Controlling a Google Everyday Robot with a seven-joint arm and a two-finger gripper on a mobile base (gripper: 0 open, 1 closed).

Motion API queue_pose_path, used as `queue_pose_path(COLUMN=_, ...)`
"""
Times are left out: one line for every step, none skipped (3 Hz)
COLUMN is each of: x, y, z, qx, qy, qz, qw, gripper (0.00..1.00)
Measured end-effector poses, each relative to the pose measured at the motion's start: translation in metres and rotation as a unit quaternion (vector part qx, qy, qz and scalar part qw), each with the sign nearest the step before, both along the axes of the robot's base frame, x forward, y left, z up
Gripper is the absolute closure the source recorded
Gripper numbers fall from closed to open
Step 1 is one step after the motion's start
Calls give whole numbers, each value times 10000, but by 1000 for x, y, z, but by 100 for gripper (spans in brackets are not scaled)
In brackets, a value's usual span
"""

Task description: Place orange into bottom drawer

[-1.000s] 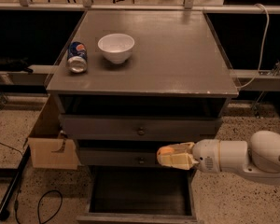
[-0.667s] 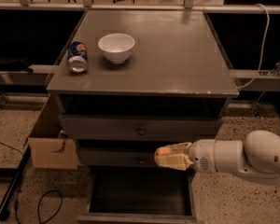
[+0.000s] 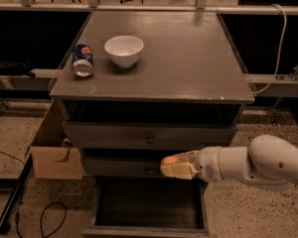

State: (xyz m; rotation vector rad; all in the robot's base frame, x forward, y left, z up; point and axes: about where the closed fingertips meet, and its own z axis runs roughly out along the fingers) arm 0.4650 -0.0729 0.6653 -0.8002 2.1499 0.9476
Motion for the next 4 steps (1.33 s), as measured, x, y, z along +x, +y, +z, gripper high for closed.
queue_pose_path(x=-5, y=8, z=2, qx=-12, qy=-64, qz=14, qw=10000, gripper=100)
queue_pose_path(x=-17, y=16, z=-35, qx=-36, qy=288, qz=-54, qw=9996, gripper=100)
queue_pose_path(x=-22, y=18, z=-78, qx=-15, qy=617, qz=-109, qw=9980, gripper=100)
queue_pose_path(x=-12, y=6, z=-123, qx=-107, qy=861, qz=-169, qw=9961, gripper=100)
